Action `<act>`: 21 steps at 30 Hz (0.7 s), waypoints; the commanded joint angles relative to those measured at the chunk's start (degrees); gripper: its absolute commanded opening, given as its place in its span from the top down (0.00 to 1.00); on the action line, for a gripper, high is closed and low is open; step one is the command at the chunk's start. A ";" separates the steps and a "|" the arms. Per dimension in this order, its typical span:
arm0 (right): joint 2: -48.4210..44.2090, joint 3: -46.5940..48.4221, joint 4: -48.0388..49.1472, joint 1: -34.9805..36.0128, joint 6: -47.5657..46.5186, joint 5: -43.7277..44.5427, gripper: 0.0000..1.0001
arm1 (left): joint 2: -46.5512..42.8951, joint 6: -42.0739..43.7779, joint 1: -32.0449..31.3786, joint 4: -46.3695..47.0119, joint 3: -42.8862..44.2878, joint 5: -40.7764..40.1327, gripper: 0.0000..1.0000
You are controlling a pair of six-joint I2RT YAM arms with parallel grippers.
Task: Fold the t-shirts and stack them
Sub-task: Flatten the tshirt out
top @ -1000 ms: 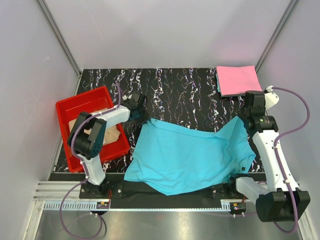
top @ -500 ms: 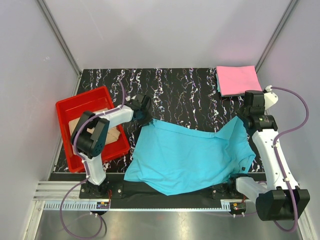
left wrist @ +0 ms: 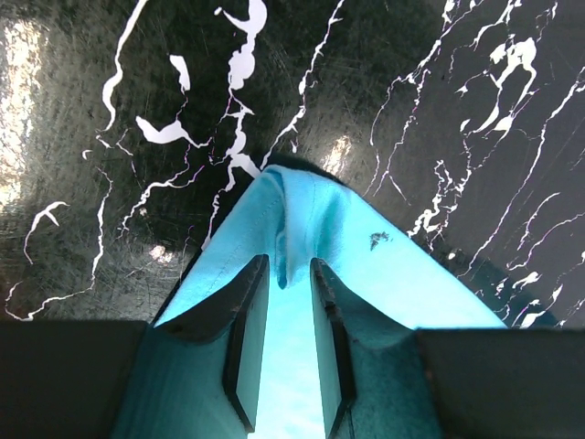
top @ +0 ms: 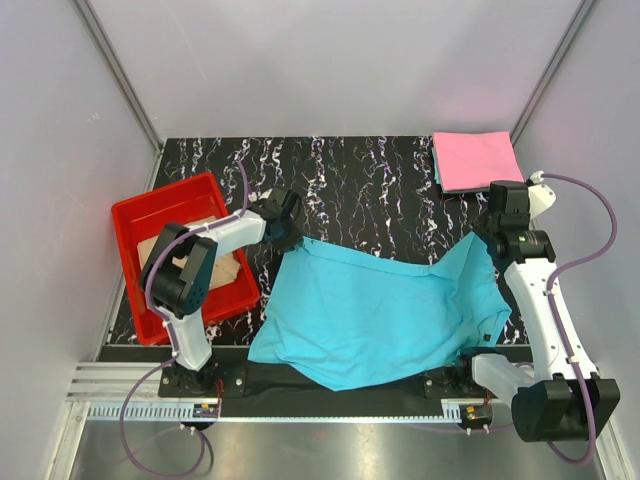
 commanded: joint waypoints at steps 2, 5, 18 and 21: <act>-1.25 0.21 1.66 -0.22 0.87 -0.40 1.00 | -1.92 0.27 -0.14 0.72 1.18 -1.66 0.71; -1.34 0.39 1.57 -0.22 0.78 -0.23 1.00 | -1.30 0.18 -0.14 1.16 1.17 -1.14 0.71; -1.25 -1.02 2.27 -0.23 1.05 -0.14 1.00 | 0.81 -0.61 -0.66 -0.42 2.06 -1.40 0.75; -1.51 -1.10 2.36 -0.14 1.22 -0.05 1.00 | 0.99 -0.79 -0.66 -0.33 2.32 -1.58 0.75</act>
